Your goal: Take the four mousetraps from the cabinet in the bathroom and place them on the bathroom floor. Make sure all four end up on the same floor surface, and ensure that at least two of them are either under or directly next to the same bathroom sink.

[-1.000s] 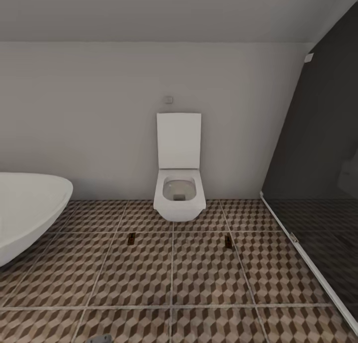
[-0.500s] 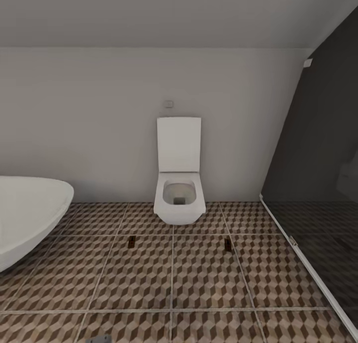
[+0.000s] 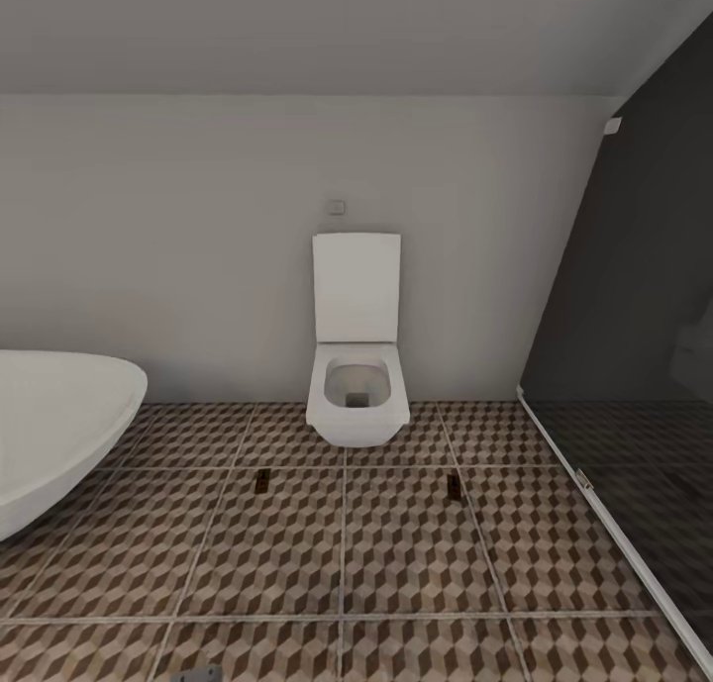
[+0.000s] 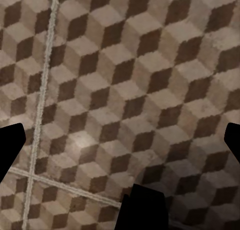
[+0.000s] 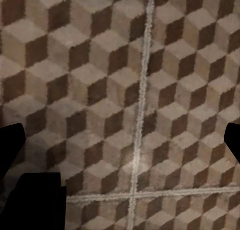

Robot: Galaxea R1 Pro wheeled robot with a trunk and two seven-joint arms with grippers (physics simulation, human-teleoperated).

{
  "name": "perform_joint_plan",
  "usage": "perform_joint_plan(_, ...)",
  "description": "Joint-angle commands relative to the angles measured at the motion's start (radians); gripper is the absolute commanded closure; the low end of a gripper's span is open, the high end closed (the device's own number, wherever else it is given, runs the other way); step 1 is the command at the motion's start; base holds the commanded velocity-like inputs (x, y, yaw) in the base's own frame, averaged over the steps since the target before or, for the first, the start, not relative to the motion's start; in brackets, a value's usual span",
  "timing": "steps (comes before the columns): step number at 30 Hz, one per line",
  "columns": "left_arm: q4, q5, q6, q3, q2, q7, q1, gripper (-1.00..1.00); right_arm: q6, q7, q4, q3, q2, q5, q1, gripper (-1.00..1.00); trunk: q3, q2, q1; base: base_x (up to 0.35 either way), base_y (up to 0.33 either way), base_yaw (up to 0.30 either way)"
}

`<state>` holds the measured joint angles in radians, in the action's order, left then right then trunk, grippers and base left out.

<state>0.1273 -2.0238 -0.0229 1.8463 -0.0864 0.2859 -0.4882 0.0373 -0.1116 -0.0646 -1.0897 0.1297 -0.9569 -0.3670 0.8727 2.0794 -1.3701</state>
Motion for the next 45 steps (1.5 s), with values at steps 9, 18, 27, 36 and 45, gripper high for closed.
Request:
perform_joint_plan(9, 0.002, 0.001, -0.002, 0.004, -0.001, 0.007, -0.001, -1.0, 0.001, -0.006, -0.001, -0.007, 0.002, -0.01, 0.0, -1.0, 0.001, 0.0, 0.0, 0.0, 0.0, 0.0)
perform_joint_plan(18, 0.001, 0.001, -0.002, 0.004, -0.001, 0.007, -0.001, -1.0, 0.002, -0.006, 0.013, -0.007, 0.004, -0.008, 0.0, -1.0, 0.001, 0.0, 0.0, 0.0, 0.0, 0.0)
perform_joint_plan(27, 0.003, 0.001, -0.002, 0.004, -0.001, 0.007, -0.001, -1.0, 0.001, -0.007, 0.015, -0.007, 0.004, -0.008, 0.0, -1.0, 0.001, 0.0, 0.0, 0.0, 0.0, 0.0)
perform_joint_plan(36, 0.001, 0.001, -0.002, 0.004, -0.001, 0.007, -0.001, -1.0, 0.002, -0.007, 0.015, -0.007, 0.004, -0.008, 0.0, -1.0, 0.001, 0.0, 0.0, 0.0, 0.0, 0.0)
perform_joint_plan(45, 0.002, 0.001, -0.002, 0.004, -0.001, 0.007, -0.001, -1.0, 0.002, -0.007, 0.015, -0.007, 0.004, -0.008, 0.0, -1.0, 0.001, 0.0, 0.0, 0.0, 0.0, 0.0)
